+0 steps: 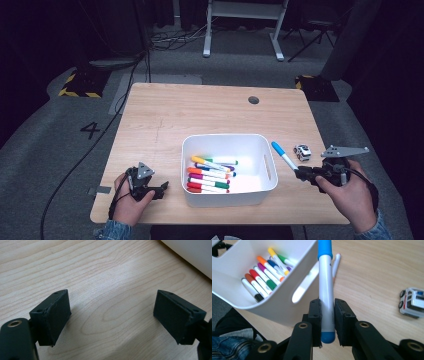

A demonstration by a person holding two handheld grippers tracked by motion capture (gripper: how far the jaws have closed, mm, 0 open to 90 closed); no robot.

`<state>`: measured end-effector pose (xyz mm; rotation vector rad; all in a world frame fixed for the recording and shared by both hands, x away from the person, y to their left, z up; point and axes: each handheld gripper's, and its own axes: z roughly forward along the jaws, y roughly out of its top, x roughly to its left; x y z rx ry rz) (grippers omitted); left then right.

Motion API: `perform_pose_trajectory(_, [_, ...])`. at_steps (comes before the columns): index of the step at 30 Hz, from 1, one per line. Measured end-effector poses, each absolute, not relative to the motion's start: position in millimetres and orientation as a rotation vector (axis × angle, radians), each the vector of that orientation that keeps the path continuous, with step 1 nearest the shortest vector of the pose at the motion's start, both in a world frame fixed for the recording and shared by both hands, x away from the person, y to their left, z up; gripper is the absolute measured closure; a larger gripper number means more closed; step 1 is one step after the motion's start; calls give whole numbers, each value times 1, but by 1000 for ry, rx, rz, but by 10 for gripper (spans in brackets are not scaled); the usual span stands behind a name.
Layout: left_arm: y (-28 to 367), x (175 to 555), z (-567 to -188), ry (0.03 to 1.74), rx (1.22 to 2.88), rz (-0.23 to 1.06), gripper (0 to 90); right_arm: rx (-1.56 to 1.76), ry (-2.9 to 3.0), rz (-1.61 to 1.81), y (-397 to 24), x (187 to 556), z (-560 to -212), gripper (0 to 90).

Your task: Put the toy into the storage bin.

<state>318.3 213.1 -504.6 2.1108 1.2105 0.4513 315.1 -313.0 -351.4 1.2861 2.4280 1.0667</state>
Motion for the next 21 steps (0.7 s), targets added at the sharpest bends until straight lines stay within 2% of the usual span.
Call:
perform_pose_trajectory(9, [213,317,-505,1219,2104,445,150,1164,2511,1122,-285,323,-325,767])
perform_pose_trajectory(21, [213,317,-505,1219,2104,445,150,1027,2681,1137,-224,344,-326,767])
